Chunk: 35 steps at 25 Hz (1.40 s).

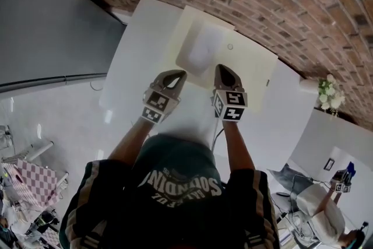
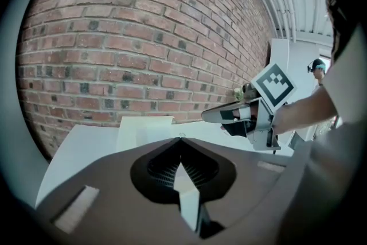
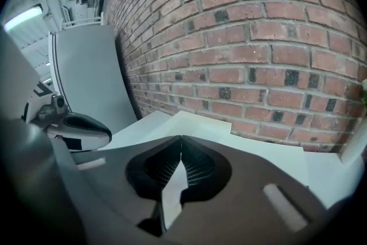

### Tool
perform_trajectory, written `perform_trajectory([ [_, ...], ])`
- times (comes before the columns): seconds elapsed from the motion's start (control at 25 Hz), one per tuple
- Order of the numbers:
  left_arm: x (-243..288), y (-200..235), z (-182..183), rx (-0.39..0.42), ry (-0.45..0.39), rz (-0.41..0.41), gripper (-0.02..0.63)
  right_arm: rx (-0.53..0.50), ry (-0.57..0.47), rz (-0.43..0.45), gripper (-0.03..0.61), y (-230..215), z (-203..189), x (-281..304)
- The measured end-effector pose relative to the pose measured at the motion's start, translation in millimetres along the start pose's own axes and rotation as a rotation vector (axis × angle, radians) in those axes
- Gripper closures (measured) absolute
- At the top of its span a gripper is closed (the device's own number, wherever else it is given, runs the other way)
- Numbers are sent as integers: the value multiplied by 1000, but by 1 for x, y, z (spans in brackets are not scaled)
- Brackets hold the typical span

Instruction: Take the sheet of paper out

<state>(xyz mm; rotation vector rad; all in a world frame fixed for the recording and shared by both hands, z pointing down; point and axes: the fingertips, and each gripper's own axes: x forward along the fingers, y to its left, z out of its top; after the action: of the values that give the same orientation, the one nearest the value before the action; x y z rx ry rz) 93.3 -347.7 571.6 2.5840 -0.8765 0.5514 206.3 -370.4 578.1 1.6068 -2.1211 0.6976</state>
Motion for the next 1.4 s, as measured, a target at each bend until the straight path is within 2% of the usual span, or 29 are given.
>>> perform_trajectory([
  [0.28, 7, 8, -9, -33, 23, 14, 603, -13, 47, 40, 567, -4, -5, 27],
  [0.64, 2, 17, -28, -77, 57, 52, 603, 4, 133, 92, 499, -6, -24, 54],
  [0.92, -2, 19, -36, -105, 64, 72, 603, 18, 227, 125, 468, -9, -43, 73],
  [1.4, -10, 27, -45, -131, 76, 113, 603, -30, 405, 130, 448, -25, -82, 106],
])
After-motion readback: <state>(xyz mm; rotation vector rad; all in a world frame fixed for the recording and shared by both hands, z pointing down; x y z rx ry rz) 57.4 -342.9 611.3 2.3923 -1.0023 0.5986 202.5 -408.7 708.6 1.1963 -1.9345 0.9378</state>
